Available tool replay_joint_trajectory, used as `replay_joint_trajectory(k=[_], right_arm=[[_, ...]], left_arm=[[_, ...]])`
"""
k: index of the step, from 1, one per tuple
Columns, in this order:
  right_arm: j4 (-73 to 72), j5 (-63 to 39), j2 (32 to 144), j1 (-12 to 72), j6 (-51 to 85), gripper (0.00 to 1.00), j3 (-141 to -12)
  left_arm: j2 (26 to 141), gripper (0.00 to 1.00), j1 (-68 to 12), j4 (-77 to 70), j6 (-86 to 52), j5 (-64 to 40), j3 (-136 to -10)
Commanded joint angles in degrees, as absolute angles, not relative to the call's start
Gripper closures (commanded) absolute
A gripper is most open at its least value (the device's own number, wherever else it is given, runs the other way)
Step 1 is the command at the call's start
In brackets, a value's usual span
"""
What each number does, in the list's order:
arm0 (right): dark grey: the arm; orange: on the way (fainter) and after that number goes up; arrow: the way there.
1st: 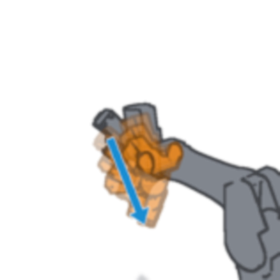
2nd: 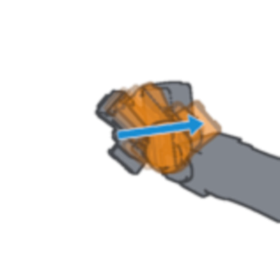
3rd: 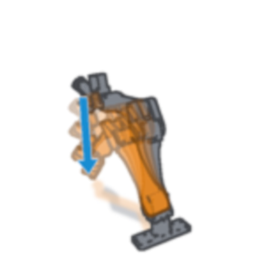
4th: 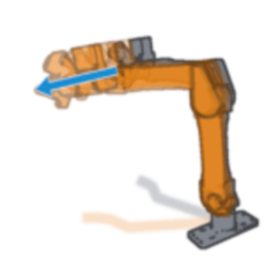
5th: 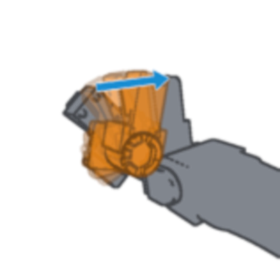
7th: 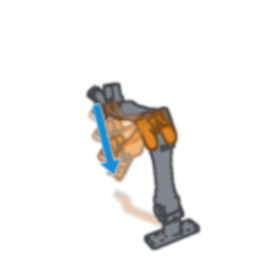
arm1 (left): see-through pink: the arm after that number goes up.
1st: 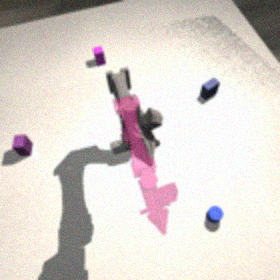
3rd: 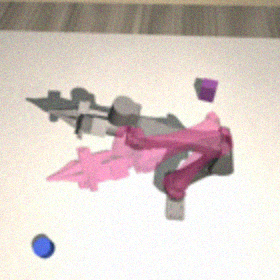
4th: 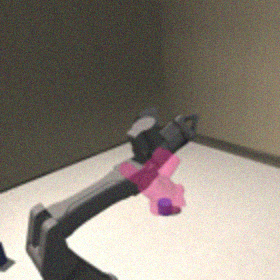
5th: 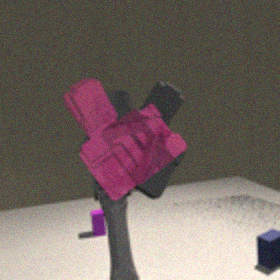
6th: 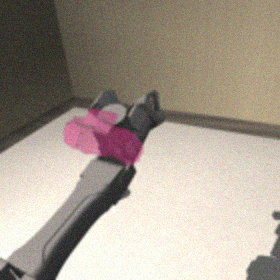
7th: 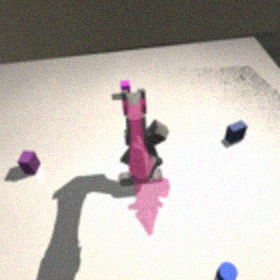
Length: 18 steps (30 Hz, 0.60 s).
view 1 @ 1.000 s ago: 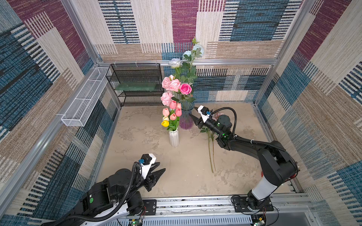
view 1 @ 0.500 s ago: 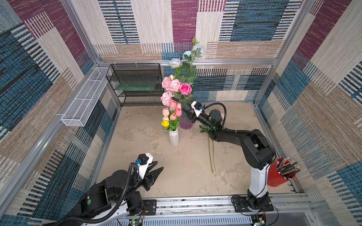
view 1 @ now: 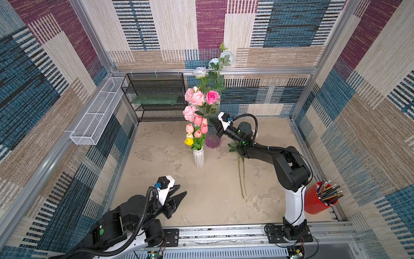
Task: Pick out pink flowers from the vase
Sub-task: Pick up the flower from the vase.
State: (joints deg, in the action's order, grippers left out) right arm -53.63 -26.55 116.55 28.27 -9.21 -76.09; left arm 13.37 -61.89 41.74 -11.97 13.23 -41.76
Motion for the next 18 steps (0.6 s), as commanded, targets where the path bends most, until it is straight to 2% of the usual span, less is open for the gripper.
replay_joint_trajectory(k=[1, 18], right_arm=[[-53.13, -27.61, 116.15, 28.48, -8.94, 0.98, -76.34], [-50.46, -26.99, 105.39, 27.51, -6.27, 1.00, -76.66]], left_arm=[[13.27, 0.56, -61.81, 41.21, -10.98, 13.36, -41.70], [12.68, 0.56, -61.82, 40.78, -10.62, 11.94, -41.58]])
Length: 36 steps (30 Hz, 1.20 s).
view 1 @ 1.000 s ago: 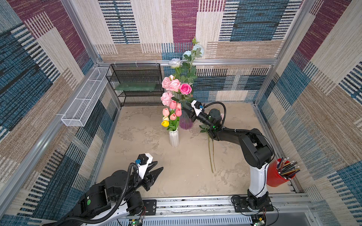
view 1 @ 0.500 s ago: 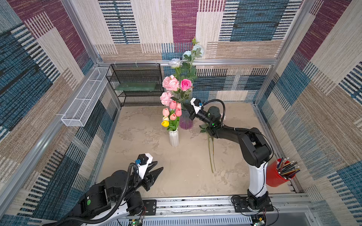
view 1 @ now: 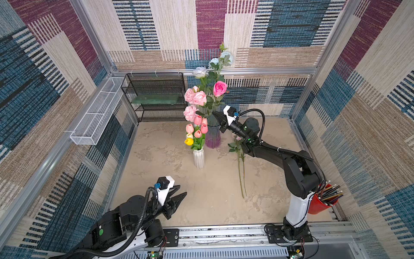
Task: Pick out pink flowers from the vase
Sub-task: Pick up the flower from the vase.
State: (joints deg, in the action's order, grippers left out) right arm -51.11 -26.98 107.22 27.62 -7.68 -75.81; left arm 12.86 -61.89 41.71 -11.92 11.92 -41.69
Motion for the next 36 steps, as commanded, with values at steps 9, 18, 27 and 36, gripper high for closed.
replay_joint_trajectory(k=[9, 18, 27, 36], right_arm=[[-45.26, -26.44, 93.29, 27.63, -4.24, 1.00, -77.78], [-37.30, -23.43, 83.60, 28.54, -1.14, 1.00, -80.15], [-24.71, -20.08, 74.45, 32.08, -7.14, 1.00, -78.41], [-18.24, -16.81, 62.83, 35.73, -8.97, 1.00, -65.82]], left_arm=[[12.56, 0.55, -61.83, 40.43, -10.28, 11.53, -41.31], [12.30, 0.56, -61.79, 40.78, -10.46, 12.15, -41.57], [12.57, 0.55, -61.79, 41.00, -10.67, 12.83, -41.57], [11.49, 0.56, -61.79, 41.22, -10.78, 12.57, -41.84]])
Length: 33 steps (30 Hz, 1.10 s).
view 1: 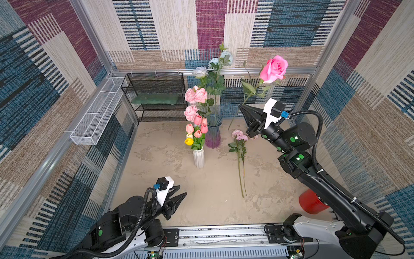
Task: Pick out pink flowers from the vase
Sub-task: Pick up the flower from the vase.
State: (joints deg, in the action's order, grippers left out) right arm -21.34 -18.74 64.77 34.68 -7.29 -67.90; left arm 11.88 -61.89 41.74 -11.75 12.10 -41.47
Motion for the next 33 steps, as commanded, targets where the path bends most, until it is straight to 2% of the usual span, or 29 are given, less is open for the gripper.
replay_joint_trajectory(k=[1, 6, 12, 16, 29, 33], right_arm=[[-17.07, -16.07, 62.17, 36.17, -8.82, 1.00, -65.17], [-13.88, -13.58, 58.47, 38.71, -5.71, 1.00, -61.42], [-14.11, -9.38, 56.27, 43.80, -2.01, 1.00, -56.09], [-11.77, -7.17, 55.95, 46.31, -0.10, 1.00, -55.99], [-2.58, -3.76, 55.48, 47.30, 6.90, 1.00, -57.30], [-1.34, -4.13, 55.12, 47.29, 8.32, 1.00, -56.64]], left_arm=[[11.35, 0.56, -61.79, 41.20, -10.63, 12.44, -41.83], [13.67, 0.54, -61.85, 40.26, -9.02, 9.58, -41.60], [27.67, 0.52, -61.80, 40.46, -9.72, 7.27, -46.44], [32.99, 0.52, -62.06, 38.26, -10.59, 5.60, -49.78], [42.24, 0.48, -62.33, 32.73, -2.85, 4.18, -55.31], [46.51, 0.43, -62.36, 29.00, -2.20, 3.04, -56.81]])
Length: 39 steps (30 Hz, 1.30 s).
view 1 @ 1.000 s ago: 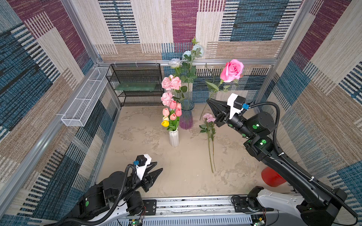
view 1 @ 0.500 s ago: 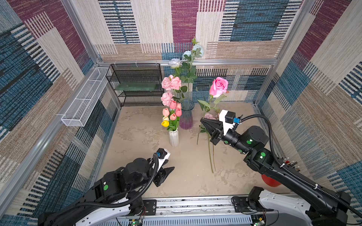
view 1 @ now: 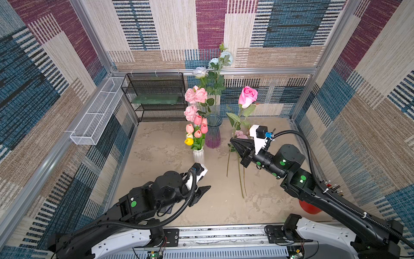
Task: Pick out pink flowers from the vase
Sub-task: Pick up the flower from the vase.
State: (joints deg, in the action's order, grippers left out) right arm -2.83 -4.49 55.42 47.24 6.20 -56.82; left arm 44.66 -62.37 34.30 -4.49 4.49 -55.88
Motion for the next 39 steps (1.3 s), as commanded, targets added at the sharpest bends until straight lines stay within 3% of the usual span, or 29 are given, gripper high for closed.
replay_joint_trajectory(k=[1, 18, 32, 39], right_arm=[[-1.59, -4.03, 54.82, 47.29, 8.52, 1.00, -56.12], [-9.81, -12.07, 48.09, 42.32, 10.81, 0.99, -44.50], [-16.36, -21.44, 46.60, 38.81, 14.71, 1.00, -40.84], [-18.08, -22.09, 45.66, 38.26, 16.73, 1.00, -40.26]], left_arm=[[47.73, 0.41, -62.31, 27.79, -2.15, 2.46, -57.03], [59.92, 0.09, -62.23, 10.20, -2.12, -3.89, -57.47], [70.06, 0.16, -57.29, 3.70, -4.27, -15.12, -61.51], [70.82, 0.35, -54.45, -0.93, -6.54, -19.39, -59.86]])
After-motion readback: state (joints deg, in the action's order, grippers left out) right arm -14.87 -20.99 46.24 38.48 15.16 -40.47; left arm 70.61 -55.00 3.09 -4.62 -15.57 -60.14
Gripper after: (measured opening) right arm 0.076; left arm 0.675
